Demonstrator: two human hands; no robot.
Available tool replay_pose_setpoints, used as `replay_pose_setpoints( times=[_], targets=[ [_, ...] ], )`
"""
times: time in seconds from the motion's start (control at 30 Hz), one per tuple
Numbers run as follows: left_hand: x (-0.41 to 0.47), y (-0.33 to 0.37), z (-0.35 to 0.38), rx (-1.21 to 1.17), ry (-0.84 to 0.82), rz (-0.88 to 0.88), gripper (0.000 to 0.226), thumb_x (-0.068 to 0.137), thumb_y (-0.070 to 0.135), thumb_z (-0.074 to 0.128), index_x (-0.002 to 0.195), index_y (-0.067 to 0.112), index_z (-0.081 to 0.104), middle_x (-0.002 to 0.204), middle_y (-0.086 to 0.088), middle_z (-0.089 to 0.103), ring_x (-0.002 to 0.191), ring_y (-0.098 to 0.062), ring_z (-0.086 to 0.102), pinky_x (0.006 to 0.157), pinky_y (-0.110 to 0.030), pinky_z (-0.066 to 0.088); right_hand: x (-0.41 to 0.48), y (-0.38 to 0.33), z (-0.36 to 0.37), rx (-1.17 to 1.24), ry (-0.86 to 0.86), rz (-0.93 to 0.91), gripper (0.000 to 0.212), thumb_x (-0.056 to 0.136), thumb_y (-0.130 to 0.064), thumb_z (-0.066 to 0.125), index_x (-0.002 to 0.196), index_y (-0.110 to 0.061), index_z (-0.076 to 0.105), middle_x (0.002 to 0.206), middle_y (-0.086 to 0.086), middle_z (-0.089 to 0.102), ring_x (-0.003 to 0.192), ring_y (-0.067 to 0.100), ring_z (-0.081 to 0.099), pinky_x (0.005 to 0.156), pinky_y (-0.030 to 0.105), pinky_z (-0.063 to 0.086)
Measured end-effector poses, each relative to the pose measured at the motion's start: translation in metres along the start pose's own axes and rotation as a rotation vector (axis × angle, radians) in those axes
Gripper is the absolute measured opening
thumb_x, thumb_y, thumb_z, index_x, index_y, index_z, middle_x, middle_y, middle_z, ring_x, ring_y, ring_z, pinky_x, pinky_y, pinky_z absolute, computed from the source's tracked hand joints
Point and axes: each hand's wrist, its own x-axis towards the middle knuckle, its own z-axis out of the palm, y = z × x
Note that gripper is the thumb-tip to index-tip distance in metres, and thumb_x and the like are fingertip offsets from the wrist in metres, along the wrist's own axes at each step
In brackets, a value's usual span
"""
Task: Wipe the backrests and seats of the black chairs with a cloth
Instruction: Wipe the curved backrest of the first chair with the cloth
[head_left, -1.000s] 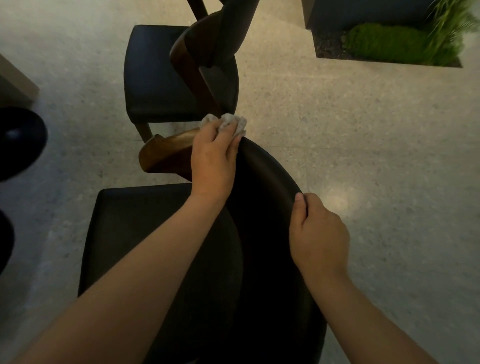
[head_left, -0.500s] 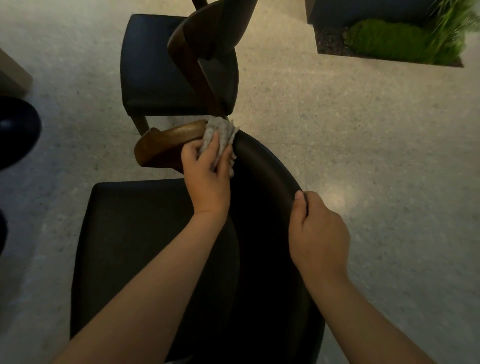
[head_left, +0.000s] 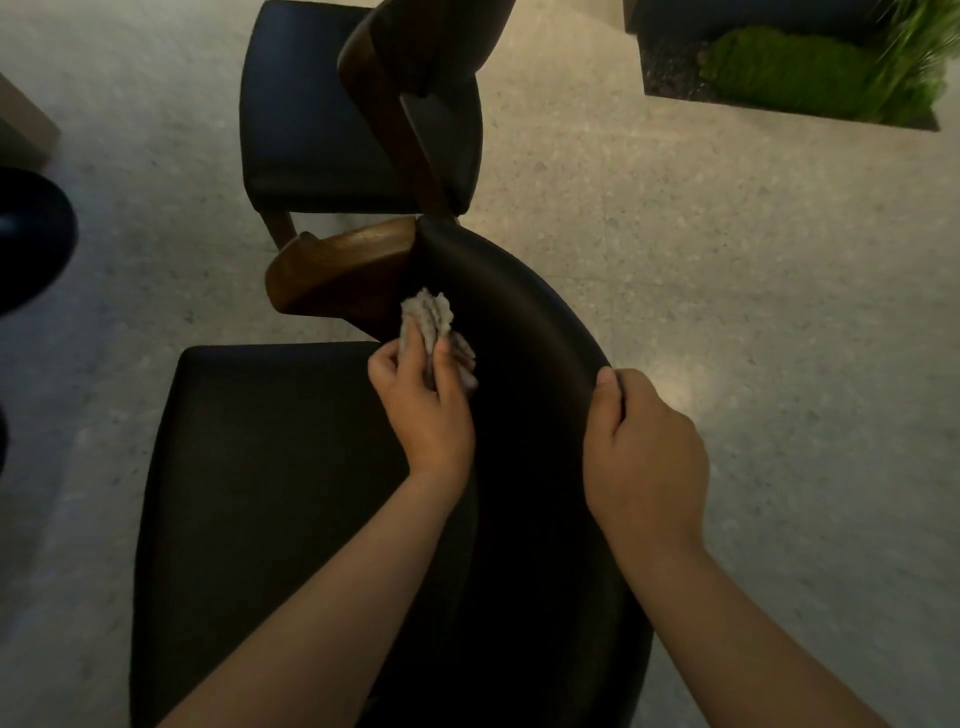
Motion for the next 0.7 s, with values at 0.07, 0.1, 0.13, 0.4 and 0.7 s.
replay_pose_setpoints(
  times=[0.07, 0.1, 0.13, 0.4, 0.7],
  targets=[
    [0.008, -0.005, 0.002, 0.036, 0.011, -0.006, 0.038, 0.1, 0.027, 0.05, 0.135, 0.014, 0.052, 0.121, 0.002, 0.04, 0.103, -0.002, 0.051, 0.087, -0.01, 0.045, 0.0, 0.0, 0.0, 0.005, 0.002, 0.0, 0.045, 0.099, -0.042, 0.024, 0.086, -0.015, 0.058, 0.054, -0.006, 0.048, 0.044, 0.01, 0.047, 0.048, 0.026, 0.034],
    [0.012, -0.009, 0.003, 0.05, -0.001, -0.06, 0.036, 0.1, 0.025, 0.05, 0.133, 0.013, 0.052, 0.119, 0.003, 0.041, 0.101, 0.0, 0.052, 0.085, -0.01, 0.045, 0.0, 0.0, 0.001, 0.006, 0.004, -0.001, 0.045, 0.099, -0.042, 0.024, 0.085, -0.015, 0.057, 0.053, -0.007, 0.047, 0.044, 0.009, 0.046, 0.047, 0.025, 0.033],
    [0.016, -0.013, 0.005, 0.057, -0.02, -0.122, 0.033, 0.1, 0.022, 0.05, 0.131, 0.009, 0.052, 0.114, 0.005, 0.044, 0.097, 0.005, 0.053, 0.078, -0.007, 0.045, 0.0, 0.001, 0.001, 0.006, 0.008, -0.001, 0.044, 0.099, -0.042, 0.025, 0.084, -0.015, 0.057, 0.053, -0.007, 0.046, 0.043, 0.009, 0.045, 0.047, 0.025, 0.032],
    [0.03, -0.066, -0.018, 0.266, -0.375, -0.437, 0.033, 0.097, 0.017, 0.055, 0.129, 0.011, 0.053, 0.133, -0.007, 0.047, 0.102, -0.012, 0.055, 0.09, -0.025, 0.042, -0.001, 0.001, 0.001, 0.018, 0.0, -0.006, 0.043, 0.099, -0.042, 0.025, 0.083, -0.017, 0.056, 0.054, -0.007, 0.047, 0.044, 0.009, 0.045, 0.048, 0.024, 0.031],
    [0.025, -0.016, -0.012, 0.093, -0.09, -0.033, 0.028, 0.101, 0.03, 0.047, 0.125, 0.018, 0.056, 0.121, 0.002, 0.04, 0.101, -0.006, 0.053, 0.088, -0.016, 0.043, -0.001, 0.001, 0.0, 0.012, 0.003, -0.015, 0.046, 0.099, -0.042, 0.023, 0.084, -0.015, 0.057, 0.053, -0.007, 0.045, 0.045, 0.01, 0.044, 0.048, 0.025, 0.029]
  ],
)
